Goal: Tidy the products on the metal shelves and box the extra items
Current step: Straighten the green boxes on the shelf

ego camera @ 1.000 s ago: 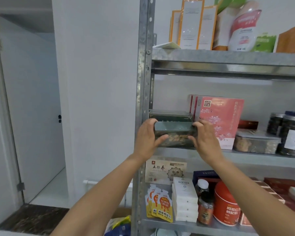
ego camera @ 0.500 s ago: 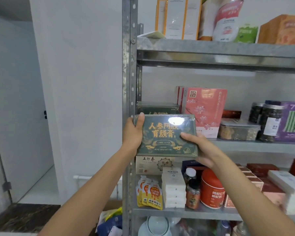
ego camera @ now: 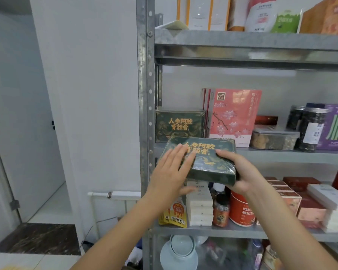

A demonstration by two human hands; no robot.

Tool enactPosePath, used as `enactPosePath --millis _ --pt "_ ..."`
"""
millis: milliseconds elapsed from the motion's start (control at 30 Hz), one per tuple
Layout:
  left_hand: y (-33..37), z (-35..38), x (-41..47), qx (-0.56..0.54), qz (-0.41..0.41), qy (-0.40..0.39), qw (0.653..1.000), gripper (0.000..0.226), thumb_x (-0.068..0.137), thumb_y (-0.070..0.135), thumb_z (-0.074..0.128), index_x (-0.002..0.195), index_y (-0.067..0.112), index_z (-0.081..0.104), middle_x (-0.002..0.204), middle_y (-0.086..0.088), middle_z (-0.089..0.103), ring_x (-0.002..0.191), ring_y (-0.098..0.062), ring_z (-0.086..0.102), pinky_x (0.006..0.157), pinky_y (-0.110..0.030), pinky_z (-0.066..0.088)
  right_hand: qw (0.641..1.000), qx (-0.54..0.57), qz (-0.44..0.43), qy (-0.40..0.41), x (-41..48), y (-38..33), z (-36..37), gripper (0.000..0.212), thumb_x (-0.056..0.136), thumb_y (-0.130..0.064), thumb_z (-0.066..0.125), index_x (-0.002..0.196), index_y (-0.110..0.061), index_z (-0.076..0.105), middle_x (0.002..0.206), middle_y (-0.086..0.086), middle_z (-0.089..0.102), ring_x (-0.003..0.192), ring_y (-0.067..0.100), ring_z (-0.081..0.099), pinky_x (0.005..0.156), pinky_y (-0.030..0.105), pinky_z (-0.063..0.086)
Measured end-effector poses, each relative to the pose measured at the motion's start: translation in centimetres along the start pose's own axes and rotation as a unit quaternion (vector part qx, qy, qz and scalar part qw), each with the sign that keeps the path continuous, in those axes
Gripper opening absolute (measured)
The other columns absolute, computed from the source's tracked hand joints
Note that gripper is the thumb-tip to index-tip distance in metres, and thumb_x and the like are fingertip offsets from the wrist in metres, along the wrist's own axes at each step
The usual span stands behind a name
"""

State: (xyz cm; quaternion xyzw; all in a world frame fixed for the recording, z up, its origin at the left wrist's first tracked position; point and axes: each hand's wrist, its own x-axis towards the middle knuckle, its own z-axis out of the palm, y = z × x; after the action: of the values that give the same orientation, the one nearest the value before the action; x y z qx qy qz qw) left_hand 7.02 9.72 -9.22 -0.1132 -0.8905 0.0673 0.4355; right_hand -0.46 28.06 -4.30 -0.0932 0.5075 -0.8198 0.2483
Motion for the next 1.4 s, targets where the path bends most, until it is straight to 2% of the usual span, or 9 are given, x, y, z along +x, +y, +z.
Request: enactPosePath --millis 100,200,267,367,600,767,933,1033,1400 --pt "0.2 0.0 0.0 0.004 -0.066 0.073 0.995 0.067 0.062 0.005 0.088 0.124 0.004 0.065 0.126 -0.017 0.065 0.117 -0.033 0.062 0.101 -0.046 0.045 0.998 0.049 0.020 -0.022 -0.6 0.8 -0.2 0.047 0.081 -0.032 0.071 0.118 -0.006 0.059 0.107 0.022 0.071 0.093 0.037 0.071 0.066 0.044 0.060" --pt "0.1 -0.7 0.2 -0.185 -0.183 0.081 0.962 0.054 0.074 0.004 0.080 0.125 0.016 0.065 0.116 0.002 0.071 0.107 -0.020 0.067 0.092 -0.035 0.055 0.994 0.069 0.001 -0.082 -0.5 1.9 -1.2 0.071 0.080 -0.063 0.049 0.128 -0.011 0.055 0.122 0.020 0.066 0.109 0.034 0.066 0.077 0.045 0.059" --pt "0.5 -1.2 0.6 -0.367 -0.328 0.065 0.868 0.041 0.077 0.012 0.080 0.111 0.031 0.066 0.097 0.021 0.069 0.093 -0.006 0.065 0.078 -0.017 0.053 0.997 0.036 -0.013 -0.072 0.0 2.9 -1.7 0.073 0.079 -0.064 0.047 0.129 -0.011 0.055 0.123 0.011 0.067 0.111 0.024 0.066 0.085 0.043 0.056" --pt "1.0 -0.6 1.2 -0.507 -0.450 0.042 0.734 0.037 0.074 0.012 0.084 0.102 0.024 0.062 0.098 0.007 0.071 0.096 -0.015 0.066 0.082 -0.031 0.058 0.998 -0.048 -0.035 -0.026 0.6 5.1 -1.7 0.063 0.075 -0.054 0.062 0.125 -0.015 0.058 0.127 0.004 0.065 0.118 0.014 0.058 0.102 0.045 0.045" --pt "2.9 0.6 0.2 -0.773 -0.420 0.022 0.474 0.060 0.071 0.001 0.073 0.128 0.007 0.056 0.121 -0.011 0.069 0.113 -0.028 0.065 0.098 -0.043 0.051 0.994 0.059 -0.067 -0.066 1.9 5.4 -1.7 0.049 0.083 -0.022 0.064 0.129 -0.008 0.058 0.126 0.014 0.065 0.117 0.027 0.062 0.095 0.041 0.052" --pt "-0.8 -0.1 -0.8 -0.785 -0.399 0.083 0.467 0.091 0.058 0.033 0.092 0.136 0.015 0.050 0.126 -0.010 0.065 0.111 -0.027 0.063 0.090 -0.038 0.053 0.990 -0.037 -0.134 -0.001 2.0 2.8 -3.0 0.046 0.069 -0.019 0.074 0.111 -0.004 0.064 0.100 0.011 0.074 0.085 0.021 0.071 0.074 0.031 0.057" --pt "-4.6 -1.6 -1.5 -0.651 -0.380 -0.075 0.653 0.094 0.061 0.062 0.081 0.141 0.031 0.043 0.128 -0.003 0.064 0.113 -0.024 0.064 0.097 -0.046 0.051 0.974 -0.154 -0.167 -0.003 1.8 1.2 -4.3 0.036 0.054 -0.024 0.083 0.088 -0.014 0.074 0.092 0.010 0.076 0.077 0.020 0.073 0.061 0.025 0.057" --pt "-2.8 -1.1 -0.4 -0.578 -0.424 -0.109 0.689 0.075 0.068 0.063 0.069 0.129 0.024 0.052 0.113 -0.001 0.071 0.098 -0.019 0.071 0.090 -0.042 0.056 0.970 -0.170 -0.175 -0.018 2.1 1.5 -3.5 0.033 0.050 -0.031 0.086 0.078 -0.018 0.077 0.089 0.007 0.076 0.076 0.017 0.072 0.062 0.023 0.057" --pt "-3.0 -0.4 1.3 -0.587 -0.491 -0.037 0.642 0.050 0.083 0.051 0.067 0.120 0.020 0.056 0.102 -0.001 0.075 0.081 -0.015 0.074 0.058 -0.025 0.057 0.974 -0.168 -0.077 -0.131 0.3 3.3 -3.7 0.058 0.069 -0.007 0.079 0.123 -0.010 0.057 0.118 0.010 0.070 0.105 0.028 0.068 0.074 0.036 0.059"
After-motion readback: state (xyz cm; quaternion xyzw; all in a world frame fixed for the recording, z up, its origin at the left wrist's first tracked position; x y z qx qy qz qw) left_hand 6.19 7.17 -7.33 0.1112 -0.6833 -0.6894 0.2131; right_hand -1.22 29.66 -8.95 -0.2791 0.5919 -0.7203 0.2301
